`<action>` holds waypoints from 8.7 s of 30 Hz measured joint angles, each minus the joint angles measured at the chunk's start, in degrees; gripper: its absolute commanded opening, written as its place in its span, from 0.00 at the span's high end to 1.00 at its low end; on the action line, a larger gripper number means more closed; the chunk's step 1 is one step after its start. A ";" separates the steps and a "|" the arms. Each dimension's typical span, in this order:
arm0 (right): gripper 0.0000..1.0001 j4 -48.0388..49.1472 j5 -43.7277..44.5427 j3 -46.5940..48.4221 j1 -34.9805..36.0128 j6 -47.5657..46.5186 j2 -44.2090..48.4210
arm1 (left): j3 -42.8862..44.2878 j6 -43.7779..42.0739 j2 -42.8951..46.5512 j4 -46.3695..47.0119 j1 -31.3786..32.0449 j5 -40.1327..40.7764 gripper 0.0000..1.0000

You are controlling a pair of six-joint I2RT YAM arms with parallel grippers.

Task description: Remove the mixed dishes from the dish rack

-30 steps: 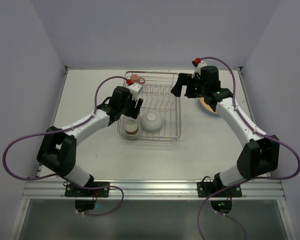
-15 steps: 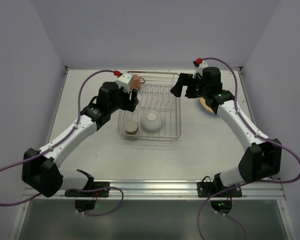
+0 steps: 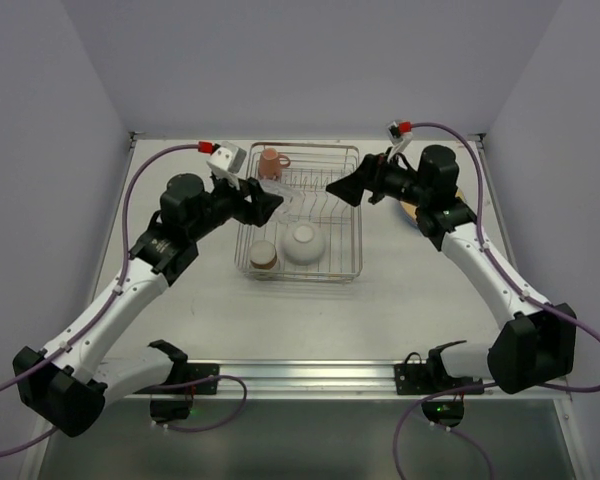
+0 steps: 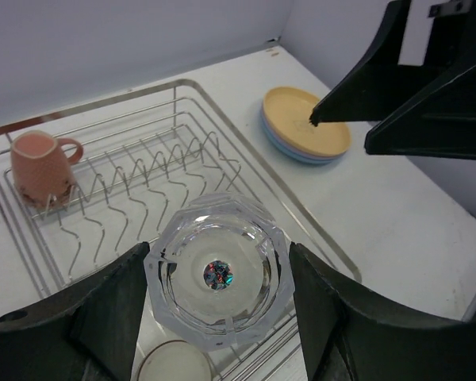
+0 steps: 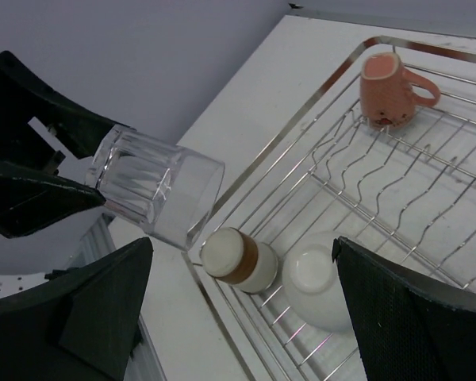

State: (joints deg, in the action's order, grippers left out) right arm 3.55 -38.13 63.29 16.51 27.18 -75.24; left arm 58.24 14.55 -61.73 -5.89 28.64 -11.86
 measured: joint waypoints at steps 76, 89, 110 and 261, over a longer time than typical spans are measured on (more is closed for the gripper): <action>0.20 69.70 -38.01 -5.92 -0.57 48.65 -12.17 | -17.25 17.40 3.78 38.07 1.66 -8.55 0.78; 0.52 70.71 -38.45 -5.92 -0.85 53.92 -13.77 | -17.25 17.40 0.09 41.83 4.28 -8.96 0.78; 1.00 73.75 -40.74 -4.37 -0.90 62.20 -17.00 | -19.04 18.29 1.36 41.57 5.57 -6.80 0.35; 0.58 -42.18 49.94 24.48 0.31 -8.83 -20.00 | -11.32 1.11 1.92 15.65 5.81 21.70 0.00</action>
State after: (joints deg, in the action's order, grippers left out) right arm -38.63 11.81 87.77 16.82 18.35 -95.24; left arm 46.92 15.66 -59.81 9.76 34.46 9.85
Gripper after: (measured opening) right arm 0.397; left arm 0.997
